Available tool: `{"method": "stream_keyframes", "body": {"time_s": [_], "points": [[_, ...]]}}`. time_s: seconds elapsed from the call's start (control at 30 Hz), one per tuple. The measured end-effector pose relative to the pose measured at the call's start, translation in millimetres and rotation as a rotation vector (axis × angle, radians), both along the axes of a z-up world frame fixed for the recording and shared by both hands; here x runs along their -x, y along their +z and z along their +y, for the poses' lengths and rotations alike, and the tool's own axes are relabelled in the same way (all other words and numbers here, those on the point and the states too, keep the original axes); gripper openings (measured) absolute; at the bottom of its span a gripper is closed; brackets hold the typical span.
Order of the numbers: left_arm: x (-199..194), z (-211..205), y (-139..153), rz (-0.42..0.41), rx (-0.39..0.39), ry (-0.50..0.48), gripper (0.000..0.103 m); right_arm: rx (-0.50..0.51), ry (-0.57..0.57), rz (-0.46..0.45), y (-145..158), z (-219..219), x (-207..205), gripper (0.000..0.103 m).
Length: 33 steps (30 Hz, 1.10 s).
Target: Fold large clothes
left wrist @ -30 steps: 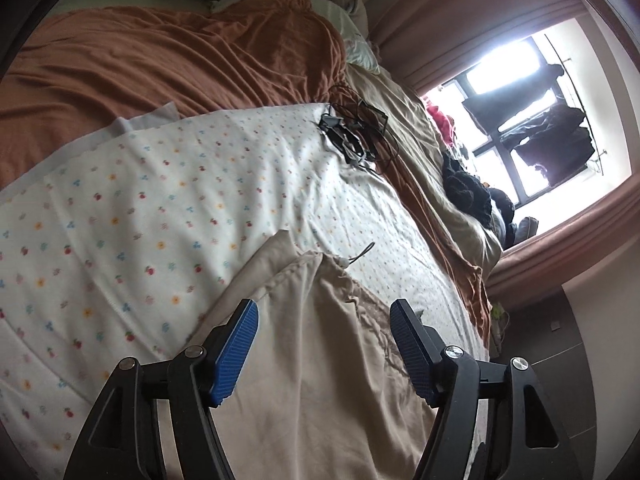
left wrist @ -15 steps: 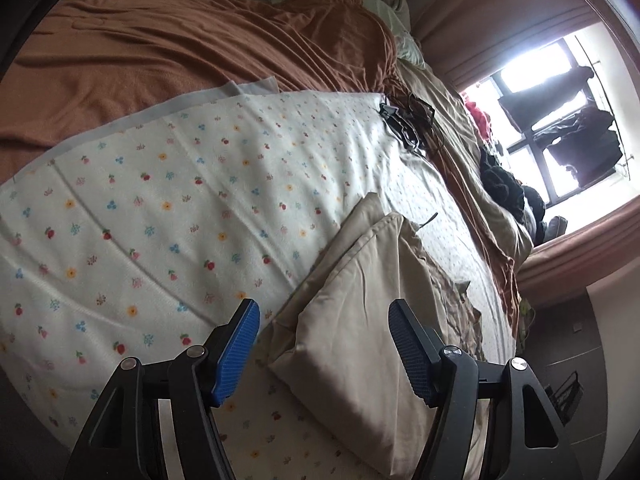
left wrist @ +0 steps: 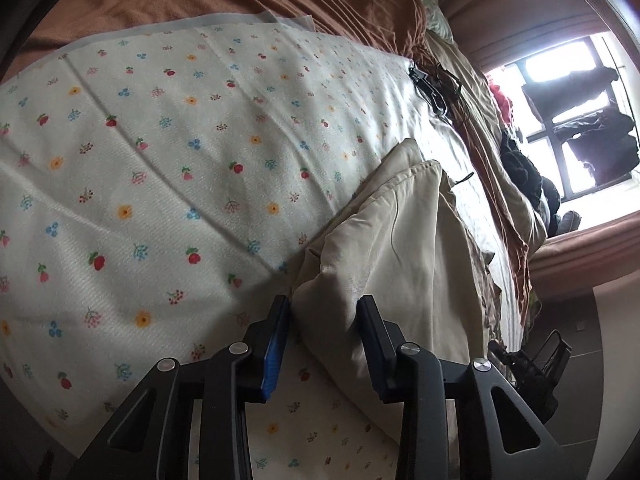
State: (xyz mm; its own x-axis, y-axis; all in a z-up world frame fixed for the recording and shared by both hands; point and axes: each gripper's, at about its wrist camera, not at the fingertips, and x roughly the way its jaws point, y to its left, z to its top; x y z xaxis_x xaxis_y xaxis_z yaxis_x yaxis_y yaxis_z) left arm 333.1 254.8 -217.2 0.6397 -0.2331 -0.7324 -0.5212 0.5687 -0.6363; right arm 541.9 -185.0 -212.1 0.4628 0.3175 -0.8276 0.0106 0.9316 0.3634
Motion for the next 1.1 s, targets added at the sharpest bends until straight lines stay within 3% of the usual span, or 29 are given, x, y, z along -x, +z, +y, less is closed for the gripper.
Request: {"method": "stream_keyframes", "body": {"time_s": [0.07, 0.13, 0.2, 0.27, 0.47, 0.67, 0.9, 1.0, 1.03, 1.07, 1.1], "points": [[1, 0, -1, 0.001, 0.001, 0.003, 0.036, 0.030, 0.016, 0.010, -5, 8, -8, 0.048], [2, 1, -2, 0.004, 0.010, 0.008, 0.035, 0.075, 0.015, 0.005, -7, 13, -14, 0.027], [2, 2, -2, 0.007, 0.013, 0.008, 0.035, 0.048, -0.004, -0.002, -8, 7, -21, 0.005], [2, 1, -2, 0.007, 0.013, 0.007, 0.035, 0.031, -0.006, -0.025, -2, 3, -25, 0.003], [3, 3, -3, -0.001, 0.041, 0.000, 0.035, -0.008, -0.025, -0.095, 21, -5, -36, 0.003], [6, 5, -5, -0.012, 0.072, 0.011, 0.036, -0.014, -0.024, -0.030, -12, 1, -54, 0.003], [20, 7, -7, -0.034, 0.197, 0.023, 0.039, -0.075, -0.018, -0.001, -9, -6, -54, 0.004], [23, -1, -5, -0.043, 0.221, 0.008, 0.057, -0.127, -0.037, 0.008, -2, -16, -43, 0.018], [25, -2, -4, -0.049, 0.225, 0.014, 0.062, -0.126, -0.041, -0.001, 2, -18, -37, 0.029], [26, -3, -4, -0.052, 0.224, 0.023, 0.064, -0.124, -0.046, -0.012, 6, -20, -29, 0.036], [26, -5, -4, -0.051, 0.226, 0.029, 0.064, -0.125, -0.047, -0.022, 11, -21, -22, 0.036]]}}
